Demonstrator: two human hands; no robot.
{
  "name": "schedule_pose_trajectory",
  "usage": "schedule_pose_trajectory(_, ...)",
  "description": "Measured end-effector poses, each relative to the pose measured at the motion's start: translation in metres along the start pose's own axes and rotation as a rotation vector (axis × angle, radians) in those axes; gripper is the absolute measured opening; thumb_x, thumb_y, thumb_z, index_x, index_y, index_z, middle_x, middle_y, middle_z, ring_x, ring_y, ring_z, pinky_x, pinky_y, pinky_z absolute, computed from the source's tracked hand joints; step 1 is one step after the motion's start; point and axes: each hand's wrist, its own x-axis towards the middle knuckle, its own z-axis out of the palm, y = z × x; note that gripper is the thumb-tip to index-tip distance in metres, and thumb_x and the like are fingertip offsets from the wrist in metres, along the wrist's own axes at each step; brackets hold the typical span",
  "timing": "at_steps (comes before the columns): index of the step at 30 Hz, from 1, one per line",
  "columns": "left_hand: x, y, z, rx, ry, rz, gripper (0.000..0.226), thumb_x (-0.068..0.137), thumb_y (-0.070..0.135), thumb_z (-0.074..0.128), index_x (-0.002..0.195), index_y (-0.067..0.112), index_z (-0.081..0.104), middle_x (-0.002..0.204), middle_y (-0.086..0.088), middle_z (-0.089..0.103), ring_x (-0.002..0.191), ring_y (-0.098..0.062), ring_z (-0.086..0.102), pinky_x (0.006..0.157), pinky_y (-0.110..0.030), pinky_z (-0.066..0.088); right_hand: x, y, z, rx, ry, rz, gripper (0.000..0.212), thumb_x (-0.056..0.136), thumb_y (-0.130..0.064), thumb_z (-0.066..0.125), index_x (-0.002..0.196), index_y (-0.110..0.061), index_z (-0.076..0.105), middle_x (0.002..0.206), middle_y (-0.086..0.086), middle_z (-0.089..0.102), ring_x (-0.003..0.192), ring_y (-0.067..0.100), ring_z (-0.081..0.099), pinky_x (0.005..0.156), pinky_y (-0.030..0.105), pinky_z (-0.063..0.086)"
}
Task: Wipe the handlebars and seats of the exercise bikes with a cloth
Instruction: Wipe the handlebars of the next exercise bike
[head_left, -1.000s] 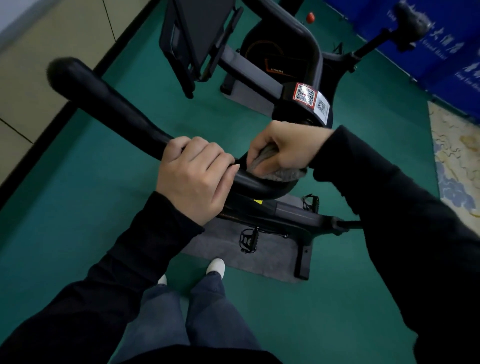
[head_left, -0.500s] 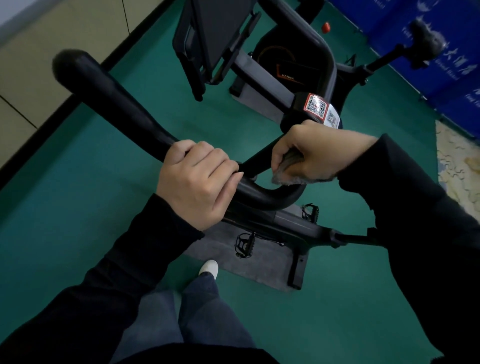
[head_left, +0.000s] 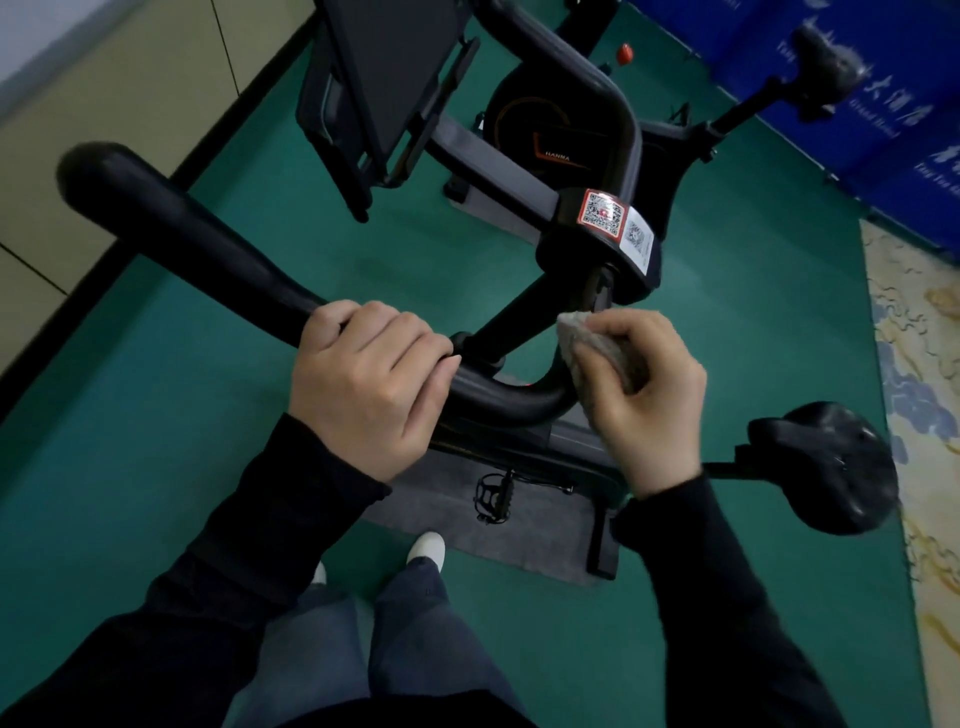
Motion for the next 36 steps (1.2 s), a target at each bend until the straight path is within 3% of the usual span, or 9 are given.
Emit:
schedule_pose_trajectory(4,-0.001,0.001,0.000,0.008,0.002,0.001,0.023,0.091,0.023,0.051,0.079,0.014,0.068,0.079,0.002,0.068,0.074,-0.024,0.062,0.078,-0.035,0.032,-0.029,-0.001,0.026,0.242,0.352,0.240,0.010,0.085,0.001,0.062,0.093,-0.004,0.063,0.094,0.012,0.064,0.091,0.025,0.062,0.085,0.036,0.051)
schedule_pose_trajectory(8,-0.001,0.000,0.001,0.022,0.004,0.002,0.023,0.092,0.023,0.050,0.079,0.015,0.068,0.080,0.002,0.068,0.075,-0.023,0.061,0.078,-0.036,0.032,-0.034,-0.001,0.036,0.462,0.505,0.474,0.012,0.089,-0.004,0.063,0.095,-0.014,0.061,0.092,0.000,0.064,0.089,0.013,0.063,0.084,0.028,0.052)
schedule_pose_trajectory(13,-0.003,0.000,0.004,0.028,0.003,0.009,0.023,0.092,0.022,0.050,0.080,0.015,0.068,0.080,0.002,0.068,0.076,-0.023,0.060,0.078,-0.037,0.032,-0.028,0.007,0.043,0.680,0.584,0.592,0.014,0.091,-0.003,0.060,0.093,-0.017,0.060,0.090,-0.005,0.066,0.087,0.009,0.063,0.079,0.022,0.051)
schedule_pose_trajectory(18,-0.003,-0.001,0.005,0.043,0.009,0.021,0.023,0.091,0.022,0.050,0.080,0.015,0.068,0.081,0.002,0.069,0.079,-0.022,0.058,0.077,-0.038,0.032,-0.032,0.005,0.053,1.008,0.633,0.863,0.006,0.094,-0.009,0.056,0.097,-0.015,0.059,0.103,0.006,0.063,0.102,0.020,0.059,0.103,0.043,0.045)
schedule_pose_trajectory(20,-0.004,-0.001,0.005,0.048,0.008,0.018,0.025,0.092,0.022,0.049,0.080,0.014,0.069,0.080,0.001,0.069,0.078,-0.022,0.059,0.077,-0.039,0.032,-0.025,0.007,0.054,1.231,0.629,0.964,0.006,0.096,-0.010,0.053,0.098,-0.013,0.058,0.110,0.011,0.063,0.104,0.023,0.060,0.103,0.046,0.045)
schedule_pose_trajectory(23,-0.005,-0.001,0.005,0.048,0.005,0.010,0.026,0.092,0.022,0.048,0.079,0.014,0.069,0.080,0.001,0.069,0.077,-0.022,0.059,0.077,-0.040,0.033,-0.035,0.003,0.056,1.388,0.540,1.006,0.009,0.098,-0.013,0.050,0.103,-0.012,0.057,0.113,0.013,0.062,0.093,0.019,0.062,0.085,0.035,0.054)
schedule_pose_trajectory(25,-0.004,-0.001,0.006,0.048,0.005,0.009,0.026,0.092,0.022,0.048,0.079,0.013,0.069,0.079,0.000,0.069,0.076,-0.023,0.060,0.077,-0.040,0.033,-0.042,0.001,0.058,1.457,0.493,1.042,0.011,0.098,-0.014,0.048,0.107,-0.013,0.055,0.112,0.014,0.060,0.092,0.019,0.060,0.083,0.034,0.053)
schedule_pose_trajectory(30,-0.004,0.000,0.006,0.055,-0.002,0.010,0.026,0.092,0.021,0.047,0.079,0.014,0.068,0.079,0.001,0.069,0.076,-0.024,0.060,0.078,-0.041,0.032,-0.030,0.006,0.058,1.632,0.411,1.058,0.012,0.100,-0.010,0.044,0.107,-0.015,0.053,0.093,0.010,0.064,0.077,0.019,0.062,0.074,0.034,0.056)
schedule_pose_trajectory(36,-0.004,0.000,0.006,0.064,0.000,0.008,0.026,0.093,0.022,0.047,0.080,0.014,0.068,0.079,0.001,0.069,0.077,-0.024,0.060,0.078,-0.040,0.031,-0.045,0.002,0.062,1.678,0.305,1.063,0.019,0.101,-0.004,0.040,0.105,-0.014,0.056,0.090,0.008,0.064,0.078,0.017,0.059,0.081,0.033,0.049)
